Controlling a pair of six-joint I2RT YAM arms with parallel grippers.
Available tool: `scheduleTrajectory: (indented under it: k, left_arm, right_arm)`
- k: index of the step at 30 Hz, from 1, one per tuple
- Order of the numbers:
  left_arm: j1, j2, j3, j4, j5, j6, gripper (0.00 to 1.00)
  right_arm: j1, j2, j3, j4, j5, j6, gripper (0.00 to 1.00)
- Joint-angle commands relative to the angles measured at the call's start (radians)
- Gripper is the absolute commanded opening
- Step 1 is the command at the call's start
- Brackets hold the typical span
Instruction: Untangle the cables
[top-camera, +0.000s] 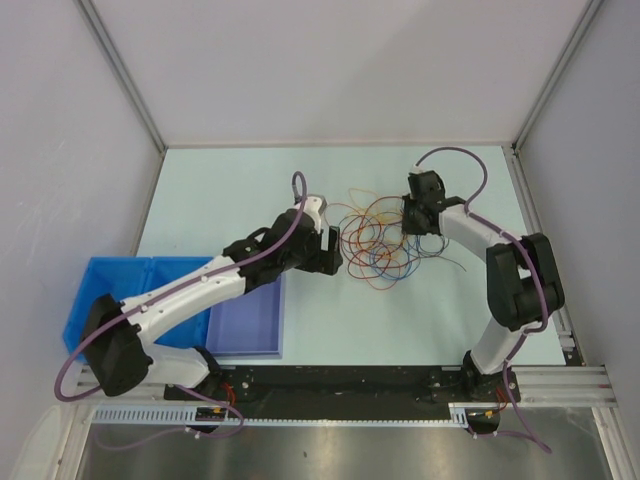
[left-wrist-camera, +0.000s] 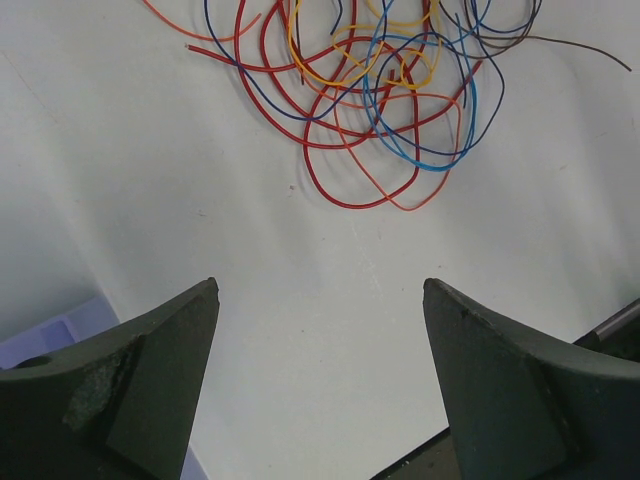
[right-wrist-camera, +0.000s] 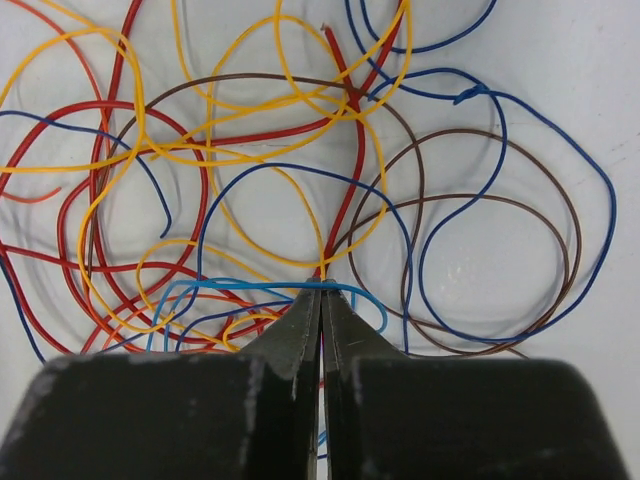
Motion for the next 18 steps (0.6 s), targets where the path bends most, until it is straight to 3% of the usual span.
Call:
scheduleTrajectory:
  k: [1, 6, 7, 8, 9, 10, 12, 18]
  left_arm:
    - [-0.006, -0.065, 0.013, -0.013, -0.027, 0.020, 0.88]
    - [-0.006, -0.077, 0.032, -0.025, -0.036, 0.026, 0.89]
    - [-0.006, -0.076, 0.035, -0.027, -0.036, 0.026, 0.88]
    - [-0.007, -0.076, 0.038, -0.028, -0.035, 0.026, 0.88]
    - [-0.007, -0.076, 0.039, -0.027, -0.032, 0.026, 0.89]
    - [-0.006, -0.076, 0.036, -0.025, -0.032, 0.024, 0.88]
    - [-0.007, -0.082, 0.029, -0.018, -0.029, 0.020, 0.88]
    - [-0.006, -0.083, 0.009, -0.007, -0.021, 0.015, 0.88]
  right_arm:
    - [0.033, -0.043, -0.001, 0.045, -0.002, -0.028, 0.00]
    - [0.073, -0.202, 0.003, 0.054, 0.000, -0.036, 0.00]
    - [0.071, -0.221, 0.008, 0.049, 0.004, -0.034, 0.04]
    - [0.070, -0.239, 0.009, 0.034, 0.027, -0.031, 0.19]
    - [0.067, -0.259, 0.008, 0.025, 0.041, -0.030, 0.51]
    - [0.050, -0.259, 0.008, -0.001, 0.050, -0.030, 0.62]
    - [0.030, -0.235, 0.008, -0.032, 0.067, -0.024, 0.73]
    - [0.024, -0.143, -0.035, -0.058, 0.086, -0.038, 0.75]
